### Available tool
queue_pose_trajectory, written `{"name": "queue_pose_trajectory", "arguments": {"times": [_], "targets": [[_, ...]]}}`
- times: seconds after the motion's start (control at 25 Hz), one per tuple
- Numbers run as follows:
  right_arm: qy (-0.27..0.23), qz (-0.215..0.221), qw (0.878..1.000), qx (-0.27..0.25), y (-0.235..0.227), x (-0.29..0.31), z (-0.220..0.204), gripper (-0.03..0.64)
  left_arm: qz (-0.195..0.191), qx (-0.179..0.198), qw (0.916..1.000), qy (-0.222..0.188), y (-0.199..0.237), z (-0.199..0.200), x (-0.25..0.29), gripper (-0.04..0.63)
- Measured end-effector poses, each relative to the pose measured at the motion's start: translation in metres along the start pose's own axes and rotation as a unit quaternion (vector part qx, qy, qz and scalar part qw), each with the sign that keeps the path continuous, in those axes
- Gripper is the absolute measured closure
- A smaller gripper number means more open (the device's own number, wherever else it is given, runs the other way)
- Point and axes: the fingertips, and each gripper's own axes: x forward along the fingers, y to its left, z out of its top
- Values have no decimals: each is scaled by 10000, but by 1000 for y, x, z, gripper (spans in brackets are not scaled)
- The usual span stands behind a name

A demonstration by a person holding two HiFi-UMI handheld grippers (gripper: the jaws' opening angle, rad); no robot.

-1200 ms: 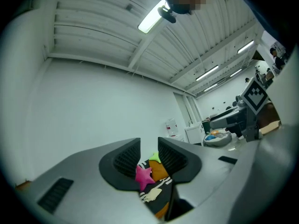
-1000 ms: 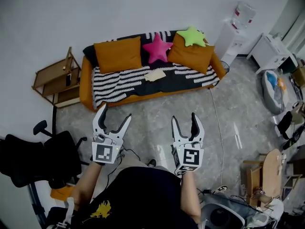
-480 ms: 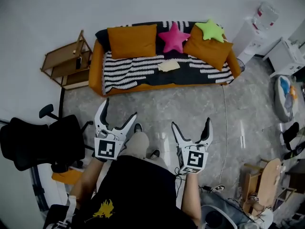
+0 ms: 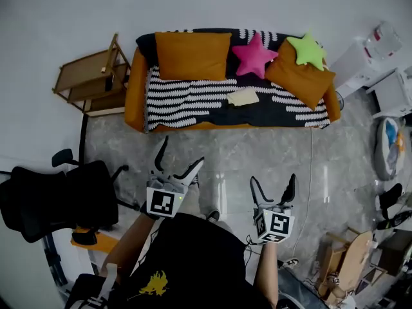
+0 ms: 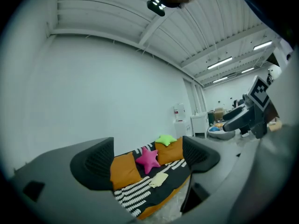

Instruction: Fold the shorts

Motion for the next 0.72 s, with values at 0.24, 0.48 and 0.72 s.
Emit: {"name": "queue_pose_trajectory", "arguments": {"times": [0.24,0.48,0.72], "targets": [[381,-29,9984,-410,53,121,20,76,-184,-505,9982,275,102,-61,71,137],[817,-174,9944,-642,73,197,45,161,-594,-552,9957,454,164,-77,143,137],[1114,-96,9911,-717,38,269,30,259,-534,-861,9925,687,168,-110,216,137]]}}
